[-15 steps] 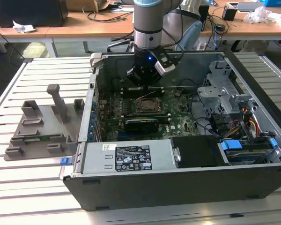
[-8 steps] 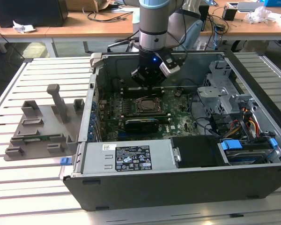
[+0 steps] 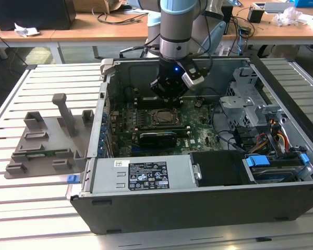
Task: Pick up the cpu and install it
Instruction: 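Install the first cpu locking lever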
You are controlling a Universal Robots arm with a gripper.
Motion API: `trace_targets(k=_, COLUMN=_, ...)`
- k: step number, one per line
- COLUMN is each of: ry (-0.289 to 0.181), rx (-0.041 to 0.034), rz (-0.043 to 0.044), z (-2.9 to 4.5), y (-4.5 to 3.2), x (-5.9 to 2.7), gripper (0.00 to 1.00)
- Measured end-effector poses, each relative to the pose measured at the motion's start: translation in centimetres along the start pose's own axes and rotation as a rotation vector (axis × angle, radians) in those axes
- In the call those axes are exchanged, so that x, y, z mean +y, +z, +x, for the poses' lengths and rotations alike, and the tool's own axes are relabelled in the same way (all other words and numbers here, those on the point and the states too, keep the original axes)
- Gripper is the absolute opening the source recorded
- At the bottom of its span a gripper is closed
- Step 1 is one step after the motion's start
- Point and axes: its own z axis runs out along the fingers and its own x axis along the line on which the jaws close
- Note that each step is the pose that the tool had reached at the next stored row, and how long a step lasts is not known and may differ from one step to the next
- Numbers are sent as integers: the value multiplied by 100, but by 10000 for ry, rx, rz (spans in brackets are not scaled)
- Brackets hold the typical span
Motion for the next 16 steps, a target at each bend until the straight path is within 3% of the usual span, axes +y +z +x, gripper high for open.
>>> trace_targets(k=10, ry=32, rx=7, rz=58, z=0, y=34, x=-15, gripper=11)
trace_targets(k=16, ry=33, rx=-4, rz=58, z=1, y=-1, x=-16, gripper=11)
